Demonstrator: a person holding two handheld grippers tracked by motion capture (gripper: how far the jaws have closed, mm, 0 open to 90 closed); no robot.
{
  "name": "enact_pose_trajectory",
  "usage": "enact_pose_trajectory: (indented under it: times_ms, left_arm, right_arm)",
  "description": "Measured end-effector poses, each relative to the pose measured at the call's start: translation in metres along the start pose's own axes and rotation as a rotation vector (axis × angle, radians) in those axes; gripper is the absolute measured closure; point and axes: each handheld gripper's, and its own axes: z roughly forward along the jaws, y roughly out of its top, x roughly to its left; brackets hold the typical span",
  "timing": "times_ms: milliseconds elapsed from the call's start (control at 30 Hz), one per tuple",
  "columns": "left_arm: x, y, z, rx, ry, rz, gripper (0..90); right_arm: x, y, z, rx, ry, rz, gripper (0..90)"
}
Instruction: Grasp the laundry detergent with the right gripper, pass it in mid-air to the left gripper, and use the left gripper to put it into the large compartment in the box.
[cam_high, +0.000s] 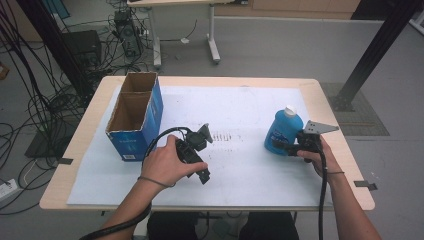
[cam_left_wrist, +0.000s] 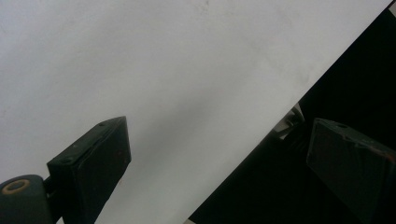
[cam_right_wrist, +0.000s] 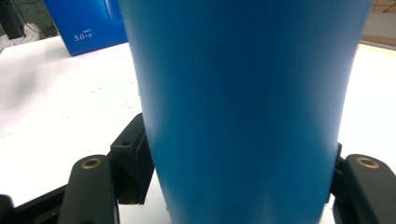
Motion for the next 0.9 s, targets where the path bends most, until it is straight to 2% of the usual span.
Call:
enact_pose_trajectory:
  times_ms: [233,900]
  left_arm:
    - [0.0003,0.0002,-0.0003,0.000,0.001,0.001,6.8]
    - [0.0005,-0.0018,0.0004,-0.003,0.000,-0.002,6.8]
  right_arm:
    - [-0.0004,-0.0011,-0.0002,-0.001,-0.004,0.010,37.8]
    - [0.0016,-0.0031,0.0000,-0.011,-0.014,-0.022,40.0]
